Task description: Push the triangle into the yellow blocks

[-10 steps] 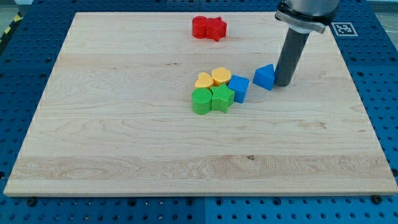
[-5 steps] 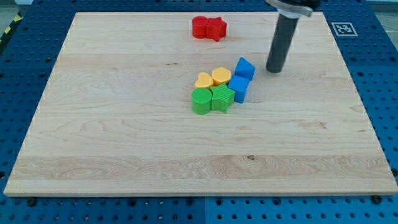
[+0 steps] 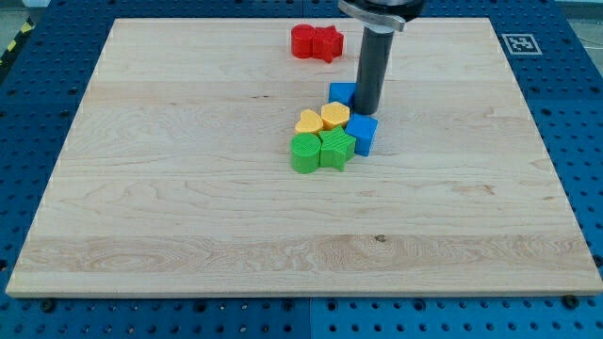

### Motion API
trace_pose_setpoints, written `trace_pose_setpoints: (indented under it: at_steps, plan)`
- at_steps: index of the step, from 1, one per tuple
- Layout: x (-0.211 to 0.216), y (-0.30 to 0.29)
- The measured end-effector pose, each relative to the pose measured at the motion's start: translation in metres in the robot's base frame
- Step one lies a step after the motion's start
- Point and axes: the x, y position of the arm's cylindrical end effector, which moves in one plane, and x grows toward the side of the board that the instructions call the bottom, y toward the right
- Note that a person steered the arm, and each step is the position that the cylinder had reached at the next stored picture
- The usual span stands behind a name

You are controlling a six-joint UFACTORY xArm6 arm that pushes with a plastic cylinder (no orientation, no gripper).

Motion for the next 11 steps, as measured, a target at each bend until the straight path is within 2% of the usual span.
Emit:
trace_pose_setpoints:
  at_steps: [2, 3, 4, 8, 11]
  plan:
    - [-0.031, -0.019]
    - [-0.066, -0.019]
    - [-0.073, -0.031]
    - [-0.044, -0.035]
    - [-0.04, -0.044]
